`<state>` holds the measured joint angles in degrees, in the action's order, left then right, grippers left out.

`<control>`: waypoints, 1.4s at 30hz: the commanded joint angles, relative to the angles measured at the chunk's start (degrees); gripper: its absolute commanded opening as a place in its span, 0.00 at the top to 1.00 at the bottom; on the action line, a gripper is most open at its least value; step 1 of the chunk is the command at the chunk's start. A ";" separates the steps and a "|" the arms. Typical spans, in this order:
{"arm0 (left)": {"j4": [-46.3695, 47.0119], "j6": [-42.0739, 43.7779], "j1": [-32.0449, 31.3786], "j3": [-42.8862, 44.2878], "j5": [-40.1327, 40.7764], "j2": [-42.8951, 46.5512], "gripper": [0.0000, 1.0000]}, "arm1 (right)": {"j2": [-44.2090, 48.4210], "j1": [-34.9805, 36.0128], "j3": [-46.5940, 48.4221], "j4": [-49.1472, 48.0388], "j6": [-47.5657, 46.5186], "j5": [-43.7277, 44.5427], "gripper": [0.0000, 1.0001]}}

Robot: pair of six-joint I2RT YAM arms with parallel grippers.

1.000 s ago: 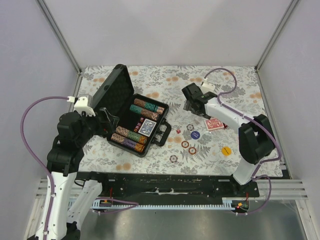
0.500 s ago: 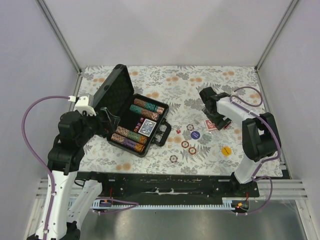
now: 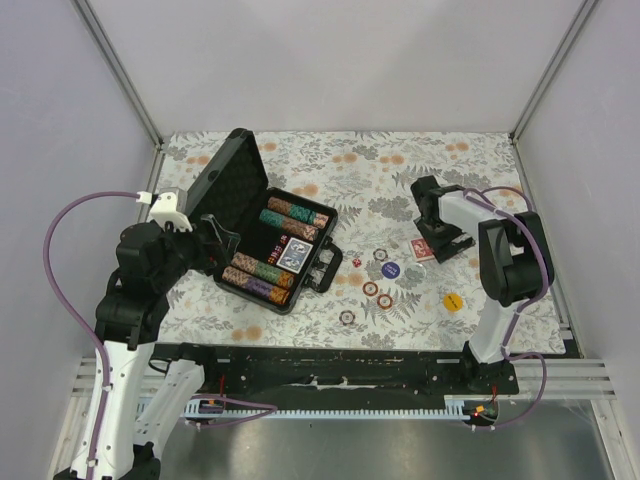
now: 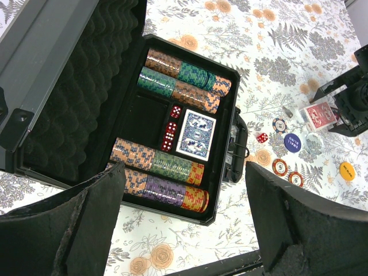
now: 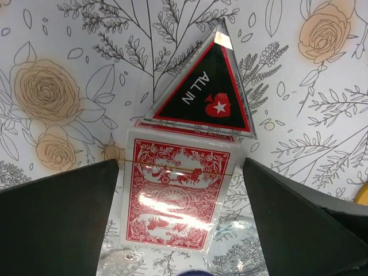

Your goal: Pack up texas hold em set

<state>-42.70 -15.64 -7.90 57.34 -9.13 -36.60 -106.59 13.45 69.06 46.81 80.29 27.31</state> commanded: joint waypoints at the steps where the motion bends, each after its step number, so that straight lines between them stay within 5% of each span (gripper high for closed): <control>1: 2.18 -0.80 -0.18 0.05 0.42 -0.05 0.10 | -1.25 -0.97 1.69 -0.58 2.41 1.17 0.02; 6: 2.00 -0.62 -0.10 0.05 0.77 0.12 0.10 | -1.52 -1.32 1.52 -0.49 2.24 1.87 0.11; 12: 2.09 -0.71 -0.10 -0.04 0.69 0.21 0.10 | -0.21 -0.97 1.17 -2.06 -0.13 1.87 0.44; 15: 2.09 -0.62 -0.10 -0.12 0.78 0.39 0.10 | 1.81 0.34 0.90 -5.23 -3.12 2.31 0.52; 27: 0.78 -1.32 -0.10 -0.21 0.95 2.14 0.10 | 4.02 20.80 16.62 -4.97 -9.44 13.38 0.59; 42: -5.64 -1.33 -0.10 3.12 4.02 8.65 0.11 | -18.12 42.52 47.21 -5.06 -13.24 22.96 0.59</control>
<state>-46.52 -15.66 -7.90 57.41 -7.29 -30.00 -120.20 53.41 110.26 41.43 66.37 45.39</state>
